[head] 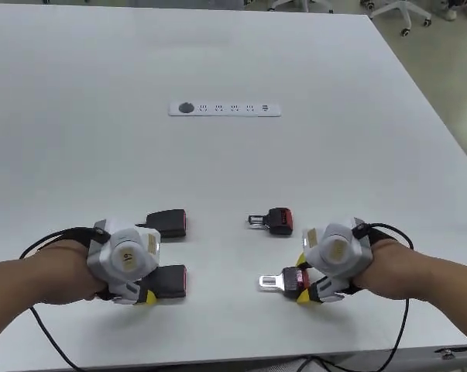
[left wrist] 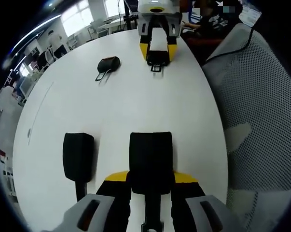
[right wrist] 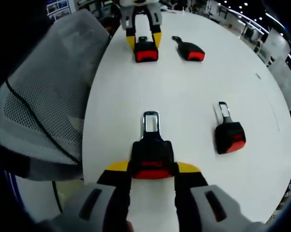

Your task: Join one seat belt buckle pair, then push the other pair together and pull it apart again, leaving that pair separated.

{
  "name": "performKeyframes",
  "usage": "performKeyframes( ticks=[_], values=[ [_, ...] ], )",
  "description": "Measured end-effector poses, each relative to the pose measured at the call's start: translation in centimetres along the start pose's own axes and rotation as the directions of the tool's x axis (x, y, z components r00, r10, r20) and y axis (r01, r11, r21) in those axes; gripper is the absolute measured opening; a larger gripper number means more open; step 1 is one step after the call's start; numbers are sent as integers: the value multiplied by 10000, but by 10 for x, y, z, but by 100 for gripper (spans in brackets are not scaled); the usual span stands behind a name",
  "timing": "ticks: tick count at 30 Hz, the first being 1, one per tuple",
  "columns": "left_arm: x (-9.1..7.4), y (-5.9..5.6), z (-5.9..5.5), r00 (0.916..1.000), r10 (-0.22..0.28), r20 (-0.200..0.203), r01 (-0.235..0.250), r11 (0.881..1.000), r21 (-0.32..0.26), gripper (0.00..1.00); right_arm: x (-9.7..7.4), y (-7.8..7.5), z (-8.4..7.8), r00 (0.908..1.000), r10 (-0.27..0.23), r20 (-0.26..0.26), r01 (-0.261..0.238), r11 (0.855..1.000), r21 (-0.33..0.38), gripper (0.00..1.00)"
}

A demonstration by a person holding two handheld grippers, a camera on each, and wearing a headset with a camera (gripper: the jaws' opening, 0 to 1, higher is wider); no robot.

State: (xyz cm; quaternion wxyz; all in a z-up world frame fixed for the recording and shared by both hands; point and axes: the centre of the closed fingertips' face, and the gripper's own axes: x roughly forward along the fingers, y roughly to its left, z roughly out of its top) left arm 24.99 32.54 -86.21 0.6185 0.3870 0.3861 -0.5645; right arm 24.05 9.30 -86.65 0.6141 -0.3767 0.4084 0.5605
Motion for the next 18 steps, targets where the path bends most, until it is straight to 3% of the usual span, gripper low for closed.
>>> performKeyframes(
  ticks=[14, 18],
  values=[
    [0, -1, 0, 10000, -71, 58, 71, 10000, 31, 32, 0, 0, 0, 10000, 0, -73, 0, 9999, -100, 35],
    [0, -1, 0, 9999, -68, 130, 68, 10000, 19, 32, 1, 1, 2, 9993, -9, -366, 2, 9998, -186, 35]
  ],
)
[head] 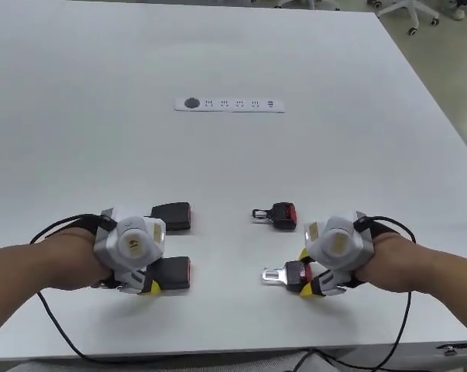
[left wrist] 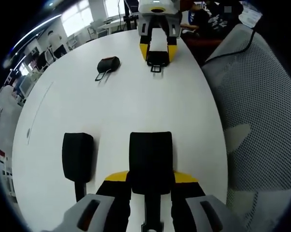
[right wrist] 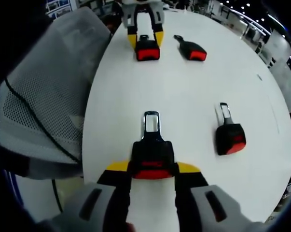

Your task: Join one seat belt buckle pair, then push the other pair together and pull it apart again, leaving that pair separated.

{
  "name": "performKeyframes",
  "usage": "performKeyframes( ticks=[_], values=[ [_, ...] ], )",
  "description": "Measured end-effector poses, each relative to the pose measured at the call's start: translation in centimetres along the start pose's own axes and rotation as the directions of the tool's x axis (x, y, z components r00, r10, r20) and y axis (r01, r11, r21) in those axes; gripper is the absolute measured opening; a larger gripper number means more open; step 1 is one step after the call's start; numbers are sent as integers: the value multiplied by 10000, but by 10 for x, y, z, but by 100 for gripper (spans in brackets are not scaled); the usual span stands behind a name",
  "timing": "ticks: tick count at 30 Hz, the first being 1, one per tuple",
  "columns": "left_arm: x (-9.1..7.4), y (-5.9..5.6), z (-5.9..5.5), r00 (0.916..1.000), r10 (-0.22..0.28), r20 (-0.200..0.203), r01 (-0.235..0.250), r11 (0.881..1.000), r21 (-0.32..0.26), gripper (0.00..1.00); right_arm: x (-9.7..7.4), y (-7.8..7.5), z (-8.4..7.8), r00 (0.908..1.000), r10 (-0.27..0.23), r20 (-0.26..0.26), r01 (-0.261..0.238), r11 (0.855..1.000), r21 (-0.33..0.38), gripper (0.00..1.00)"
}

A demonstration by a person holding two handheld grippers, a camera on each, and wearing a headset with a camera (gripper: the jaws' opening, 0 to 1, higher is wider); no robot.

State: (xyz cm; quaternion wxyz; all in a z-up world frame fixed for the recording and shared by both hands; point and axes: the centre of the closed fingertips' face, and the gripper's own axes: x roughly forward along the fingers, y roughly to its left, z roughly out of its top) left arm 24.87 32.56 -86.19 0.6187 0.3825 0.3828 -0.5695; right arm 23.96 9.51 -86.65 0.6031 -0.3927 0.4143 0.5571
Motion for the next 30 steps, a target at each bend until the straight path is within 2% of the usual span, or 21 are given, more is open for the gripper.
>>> performKeyframes(
  ticks=[2, 5, 12, 17, 21, 30],
  values=[
    [0, 0, 0, 9999, 29, 98, -29, 10000, 59, 32, 1, 0, 1, 9998, 10, -213, -13, 9999, -143, 35],
    [-1, 1, -1, 9997, 56, 245, -57, 10000, 49, 32, 3, 0, 8, 9999, -3, -142, 1, 9998, -174, 35],
    [-1, 0, 0, 9986, 76, 526, -79, 10000, 45, 33, 10, 0, 28, 9994, -140, 313, 136, 9998, 127, 35],
    [-2, 0, 0, 9960, 187, 872, -192, 9998, 46, 32, 14, 2, 39, 9983, -193, 555, 185, 9997, 148, 35],
    [-1, 0, 1, 9959, 189, 886, -193, 9998, 39, 32, 19, 4, 53, 9960, -218, 867, 200, 9996, 215, 35],
    [-1, 0, 1, 9960, 122, 880, -128, 9999, 59, 32, 29, 8, 81, 9934, -291, 1106, 280, 9995, 117, 36]
  ],
)
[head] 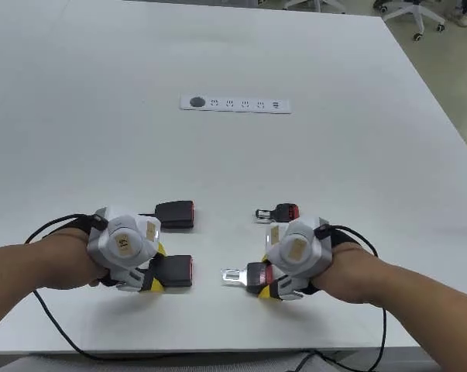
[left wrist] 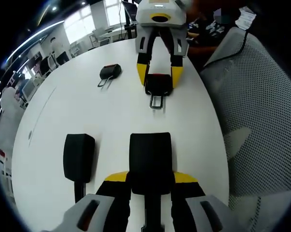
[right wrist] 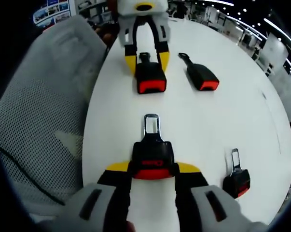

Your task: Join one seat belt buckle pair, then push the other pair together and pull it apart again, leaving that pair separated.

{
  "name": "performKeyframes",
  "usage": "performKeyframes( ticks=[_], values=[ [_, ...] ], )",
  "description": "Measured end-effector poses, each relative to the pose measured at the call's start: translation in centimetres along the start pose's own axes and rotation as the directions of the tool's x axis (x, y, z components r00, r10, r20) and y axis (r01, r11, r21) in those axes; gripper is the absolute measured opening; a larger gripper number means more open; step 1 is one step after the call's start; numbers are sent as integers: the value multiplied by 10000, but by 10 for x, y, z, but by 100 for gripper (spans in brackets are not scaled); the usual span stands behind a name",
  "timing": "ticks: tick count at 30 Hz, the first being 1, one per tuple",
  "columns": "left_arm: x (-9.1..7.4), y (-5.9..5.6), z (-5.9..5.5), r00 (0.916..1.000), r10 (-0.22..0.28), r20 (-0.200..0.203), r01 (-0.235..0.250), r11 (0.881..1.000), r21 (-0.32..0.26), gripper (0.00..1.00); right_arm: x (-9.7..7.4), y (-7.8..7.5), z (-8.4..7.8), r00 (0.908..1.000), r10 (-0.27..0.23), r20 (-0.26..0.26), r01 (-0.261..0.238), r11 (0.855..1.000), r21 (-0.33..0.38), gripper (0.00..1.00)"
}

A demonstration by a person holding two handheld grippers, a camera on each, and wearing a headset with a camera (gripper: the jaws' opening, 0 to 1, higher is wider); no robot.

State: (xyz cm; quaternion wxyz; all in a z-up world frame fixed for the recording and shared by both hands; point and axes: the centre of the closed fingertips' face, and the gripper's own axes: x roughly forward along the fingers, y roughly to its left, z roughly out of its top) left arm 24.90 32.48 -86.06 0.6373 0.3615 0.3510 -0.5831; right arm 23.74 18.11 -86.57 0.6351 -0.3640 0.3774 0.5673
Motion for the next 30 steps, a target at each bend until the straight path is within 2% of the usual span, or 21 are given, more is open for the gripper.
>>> performKeyframes(
  ticks=[6, 8, 14, 24, 25, 30],
  values=[
    [0, 0, 0, 9998, -45, -171, 45, 10000, -6, 32, 11, 2, 21, 9994, 38, 348, -36, 10000, -54, 35],
    [0, 0, 0, 9998, -59, -200, 59, 10000, -7, 32, 13, 4, 27, 9994, 43, 354, -33, 9995, -298, 35],
    [1, -1, 0, 9995, -76, -293, 75, 10000, -10, 32, 21, 5, 42, 9980, -88, 627, 92, 9999, -55, 35],
    [1, -1, -1, 9992, -135, -370, 136, 9999, 24, 32, 22, 3, 42, 9982, -186, 567, 187, 9998, -20, 35],
    [1, -1, -1, 9992, -139, -369, 140, 9999, 23, 32, 22, 1, 44, 9975, -379, 595, 388, 9992, -129, 35],
    [1, -1, 0, 9992, -130, -370, 131, 9999, 34, 33, 25, -1, 50, 9976, -375, 575, 383, 9992, -119, 35]
  ],
)
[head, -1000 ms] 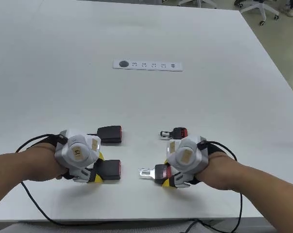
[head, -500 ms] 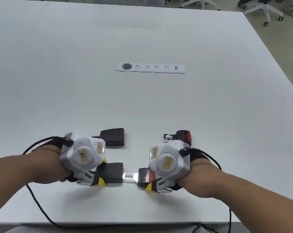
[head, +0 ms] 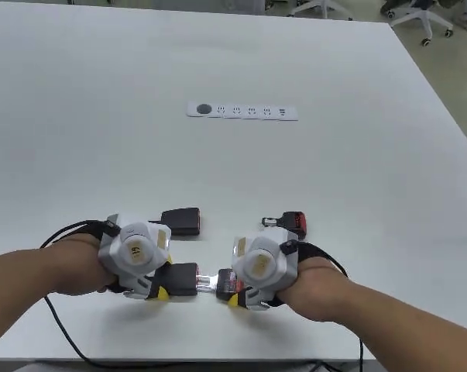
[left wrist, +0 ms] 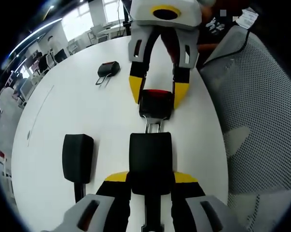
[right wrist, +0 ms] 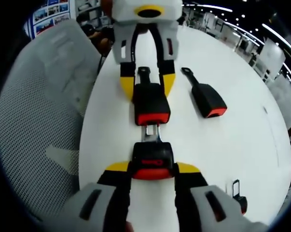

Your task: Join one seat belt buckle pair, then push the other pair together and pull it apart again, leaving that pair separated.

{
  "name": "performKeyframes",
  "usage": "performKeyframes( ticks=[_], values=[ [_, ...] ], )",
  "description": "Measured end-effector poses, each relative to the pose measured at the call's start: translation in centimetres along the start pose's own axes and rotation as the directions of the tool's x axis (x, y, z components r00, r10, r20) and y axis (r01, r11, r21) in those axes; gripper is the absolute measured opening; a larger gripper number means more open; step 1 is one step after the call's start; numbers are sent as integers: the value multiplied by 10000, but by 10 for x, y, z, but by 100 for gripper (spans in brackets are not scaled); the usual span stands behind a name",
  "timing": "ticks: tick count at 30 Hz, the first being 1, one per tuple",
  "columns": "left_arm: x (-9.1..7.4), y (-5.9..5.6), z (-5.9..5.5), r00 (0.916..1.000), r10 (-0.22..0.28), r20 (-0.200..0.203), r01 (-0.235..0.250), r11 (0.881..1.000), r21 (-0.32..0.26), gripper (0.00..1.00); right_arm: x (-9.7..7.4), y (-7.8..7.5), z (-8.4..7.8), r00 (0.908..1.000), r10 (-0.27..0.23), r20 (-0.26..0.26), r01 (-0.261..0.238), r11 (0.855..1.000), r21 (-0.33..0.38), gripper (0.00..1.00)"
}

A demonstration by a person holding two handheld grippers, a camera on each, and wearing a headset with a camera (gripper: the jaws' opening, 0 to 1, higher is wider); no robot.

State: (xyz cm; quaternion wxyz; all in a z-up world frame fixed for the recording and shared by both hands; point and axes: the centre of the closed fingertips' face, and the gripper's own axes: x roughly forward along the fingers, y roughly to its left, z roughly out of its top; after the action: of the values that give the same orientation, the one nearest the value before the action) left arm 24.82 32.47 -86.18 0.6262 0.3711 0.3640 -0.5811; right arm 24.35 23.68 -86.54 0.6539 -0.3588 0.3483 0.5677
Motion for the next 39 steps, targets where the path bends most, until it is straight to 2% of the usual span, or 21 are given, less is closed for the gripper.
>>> performKeyframes(
  ticks=[3, 4, 8, 12, 21, 33, 39],
  values=[
    [0, 0, 0, 10000, 13, 0, -13, 10000, -20, 33, 2, 0, 4, 10000, 33, 84, -33, 10000, -11, 35],
    [0, 0, 0, 10000, 17, 5, -17, 10000, -26, 33, 3, 0, 4, 10000, 62, -19, -62, 10000, 25, 35],
    [0, 0, 0, 10000, 10, 74, -10, 10000, -94, 32, 3, -2, 3, 9996, 218, 153, -220, 9996, 157, 34],
    [0, 0, 0, 10000, -3, 95, 4, 10000, -78, 32, 3, -2, 4, 9994, 316, 169, -315, 9994, -112, 34],
    [-1, 1, 0, 9995, 45, 320, -36, 9996, -291, 32, 6, -5, 8, 9985, 440, 329, -436, 9989, -143, 33],
    [0, 1, 0, 9991, -31, 414, 44, 9995, -324, 32, 9, -6, 14, 9972, 477, 583, -474, 9989, -55, 32],
    [0, 1, 0, 9994, -137, 312, 144, 9996, -226, 32, 9, -6, 15, 9967, 548, 596, -544, 9985, -92, 32]
  ],
)
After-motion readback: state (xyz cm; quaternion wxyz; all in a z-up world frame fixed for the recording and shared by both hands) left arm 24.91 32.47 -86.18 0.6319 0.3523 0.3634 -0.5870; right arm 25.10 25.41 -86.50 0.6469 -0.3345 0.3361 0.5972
